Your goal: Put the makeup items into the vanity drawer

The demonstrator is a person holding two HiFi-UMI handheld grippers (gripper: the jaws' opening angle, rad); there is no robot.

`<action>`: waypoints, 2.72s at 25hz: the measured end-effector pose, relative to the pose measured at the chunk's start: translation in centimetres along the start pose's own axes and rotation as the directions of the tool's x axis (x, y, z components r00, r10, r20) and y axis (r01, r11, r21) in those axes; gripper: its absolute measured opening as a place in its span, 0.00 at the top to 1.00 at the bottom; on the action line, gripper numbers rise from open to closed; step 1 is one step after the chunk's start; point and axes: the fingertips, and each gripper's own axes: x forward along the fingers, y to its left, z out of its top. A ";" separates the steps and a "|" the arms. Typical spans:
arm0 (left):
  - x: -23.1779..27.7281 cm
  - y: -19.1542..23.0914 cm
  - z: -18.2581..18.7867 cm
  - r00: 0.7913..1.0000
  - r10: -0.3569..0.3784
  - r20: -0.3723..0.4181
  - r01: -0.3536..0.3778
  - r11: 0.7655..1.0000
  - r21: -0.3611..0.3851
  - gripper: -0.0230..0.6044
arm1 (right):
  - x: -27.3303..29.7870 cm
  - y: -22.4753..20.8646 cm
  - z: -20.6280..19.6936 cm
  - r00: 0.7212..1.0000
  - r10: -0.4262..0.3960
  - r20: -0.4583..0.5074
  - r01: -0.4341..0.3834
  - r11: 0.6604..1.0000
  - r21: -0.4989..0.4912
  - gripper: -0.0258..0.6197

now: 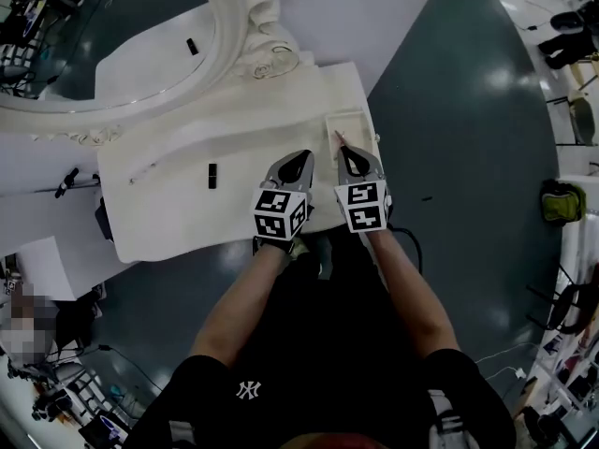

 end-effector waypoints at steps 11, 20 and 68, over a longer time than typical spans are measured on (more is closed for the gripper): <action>-4.6 3.0 -0.1 0.996 0.073 0.051 -0.072 0.997 -0.020 0.96 | -0.3 5.9 2.6 0.991 0.101 0.082 -0.097 0.994 -0.052 0.92; -9.0 6.7 -1.2 0.985 0.157 0.074 -0.153 0.987 -0.055 0.96 | -0.4 13.0 4.3 0.963 0.229 0.141 -0.213 0.970 -0.119 0.92; -12.3 26.1 -11.5 0.893 0.435 -0.116 -0.440 0.898 -0.022 0.81 | 8.0 26.6 1.1 0.901 0.431 0.043 -0.419 0.893 -0.167 0.92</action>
